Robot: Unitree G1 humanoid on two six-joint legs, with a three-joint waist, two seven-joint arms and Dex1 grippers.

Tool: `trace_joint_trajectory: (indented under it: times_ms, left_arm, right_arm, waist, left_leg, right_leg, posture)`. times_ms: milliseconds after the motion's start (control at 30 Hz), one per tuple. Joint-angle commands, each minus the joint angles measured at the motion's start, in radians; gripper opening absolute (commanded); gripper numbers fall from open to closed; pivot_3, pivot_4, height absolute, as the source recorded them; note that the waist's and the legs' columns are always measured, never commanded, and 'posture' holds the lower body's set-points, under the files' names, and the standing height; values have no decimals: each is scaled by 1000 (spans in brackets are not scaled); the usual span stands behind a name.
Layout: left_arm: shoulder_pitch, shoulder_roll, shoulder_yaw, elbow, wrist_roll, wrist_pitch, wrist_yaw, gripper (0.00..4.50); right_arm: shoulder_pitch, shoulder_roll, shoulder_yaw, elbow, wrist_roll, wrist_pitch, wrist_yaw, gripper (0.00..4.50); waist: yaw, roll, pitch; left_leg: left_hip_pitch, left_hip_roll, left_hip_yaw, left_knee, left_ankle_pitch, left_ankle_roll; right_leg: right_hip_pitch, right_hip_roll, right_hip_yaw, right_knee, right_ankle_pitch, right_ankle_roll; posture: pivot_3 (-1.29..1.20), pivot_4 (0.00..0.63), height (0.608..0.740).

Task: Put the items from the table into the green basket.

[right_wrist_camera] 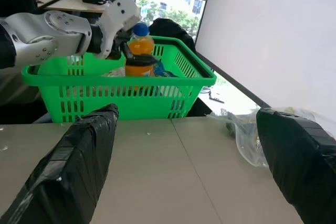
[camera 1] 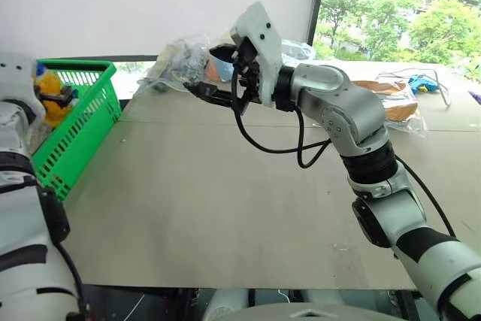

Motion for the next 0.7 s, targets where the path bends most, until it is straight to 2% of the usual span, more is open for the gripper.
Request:
trace_joint_trajectory:
  times_ms: [33,267,367,467,633,700]
  left_arm:
    - [-41,33,8,-38,8,-75,57,4469]
    - [-45,-4,22,-95,-30,-128,6,4469]
    - [0,-78,46,-225,-123,-67,-147,4469]
    - [167,-170,49,-536,-236,55,-283,4469]
    - [403,-287,68,-987,-375,281,-288,4469]
    - [502,-314,48,-1191,-475,437,-317,4469]
  right_arm:
    - [-19,5,-23,-26,6,-23,4,4500]
    - [-16,10,-23,-22,4,-29,6,4500]
    - [-6,5,-25,-23,1,-29,3,4500]
    - [8,1,-26,-28,-3,-28,-5,4500]
    - [48,-15,-28,-61,-11,-18,-26,4500]
    - [103,-52,-39,-99,-18,-11,-36,4500]
  waist:
    - [4,0,0]
    - [7,0,0]
    - [8,0,0]
    - [6,2,-1]
    - [-27,2,-1]
    - [-31,2,-1]
  left_leg:
    - [0,0,0,0,0,0]
    - [0,-1,0,1,0,0]
    - [0,0,0,1,0,0]
    - [0,-1,0,1,0,0]
    - [0,0,2,1,1,-2]
    - [0,1,2,0,1,-2]
  right_leg:
    - [0,0,0,0,0,0]
    - [0,0,0,0,0,0]
    - [0,0,-1,0,0,0]
    - [2,-1,1,0,0,0]
    - [1,-1,3,0,0,0]
    - [0,0,3,0,0,-1]
  posture:
    - [109,0,740]
    - [112,0,740]
    - [109,0,740]
    - [100,0,740]
    - [86,0,740]
    - [84,0,740]
